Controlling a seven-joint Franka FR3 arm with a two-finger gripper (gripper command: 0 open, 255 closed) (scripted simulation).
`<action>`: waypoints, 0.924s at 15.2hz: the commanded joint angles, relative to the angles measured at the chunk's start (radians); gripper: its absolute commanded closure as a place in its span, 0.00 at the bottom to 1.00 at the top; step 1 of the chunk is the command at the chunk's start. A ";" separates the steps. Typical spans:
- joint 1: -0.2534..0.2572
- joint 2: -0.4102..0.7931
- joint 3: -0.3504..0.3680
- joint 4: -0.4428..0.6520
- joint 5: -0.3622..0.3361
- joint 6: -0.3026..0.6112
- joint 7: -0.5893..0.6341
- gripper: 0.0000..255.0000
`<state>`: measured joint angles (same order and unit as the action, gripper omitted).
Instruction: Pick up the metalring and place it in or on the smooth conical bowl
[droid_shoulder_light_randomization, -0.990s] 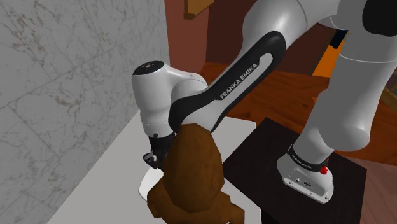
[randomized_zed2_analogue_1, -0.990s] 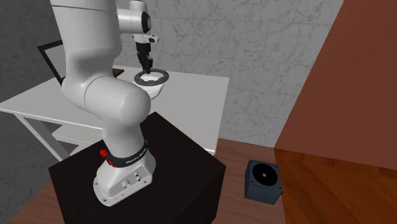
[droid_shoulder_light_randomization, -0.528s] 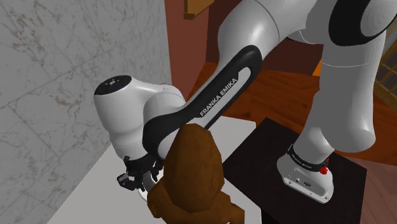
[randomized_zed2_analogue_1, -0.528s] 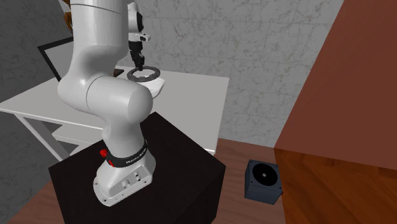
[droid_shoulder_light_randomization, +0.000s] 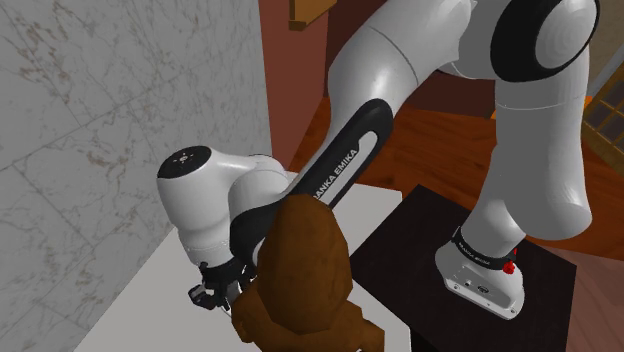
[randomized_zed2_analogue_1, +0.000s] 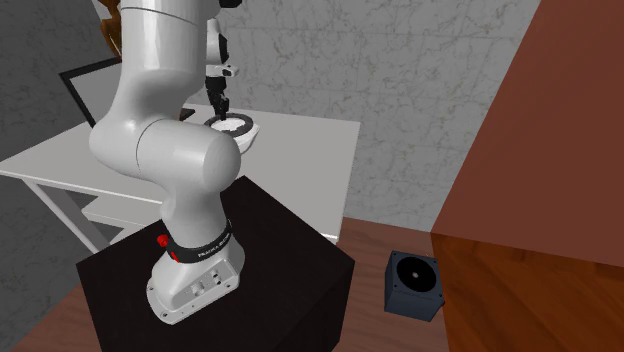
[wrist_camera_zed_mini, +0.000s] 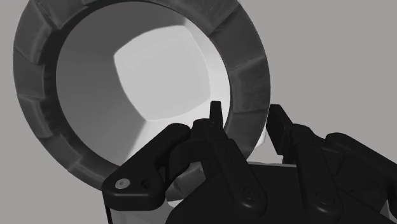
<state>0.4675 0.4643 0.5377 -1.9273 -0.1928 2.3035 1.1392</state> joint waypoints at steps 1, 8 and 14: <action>0.006 0.016 -0.007 -0.006 -0.011 0.021 0.006 1.00; 0.015 0.044 -0.019 -0.009 -0.027 0.050 0.015 1.00; 0.015 0.046 -0.019 -0.007 -0.028 0.049 0.015 0.00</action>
<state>0.4829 0.5094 0.5184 -1.9344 -0.2208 2.3532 1.1541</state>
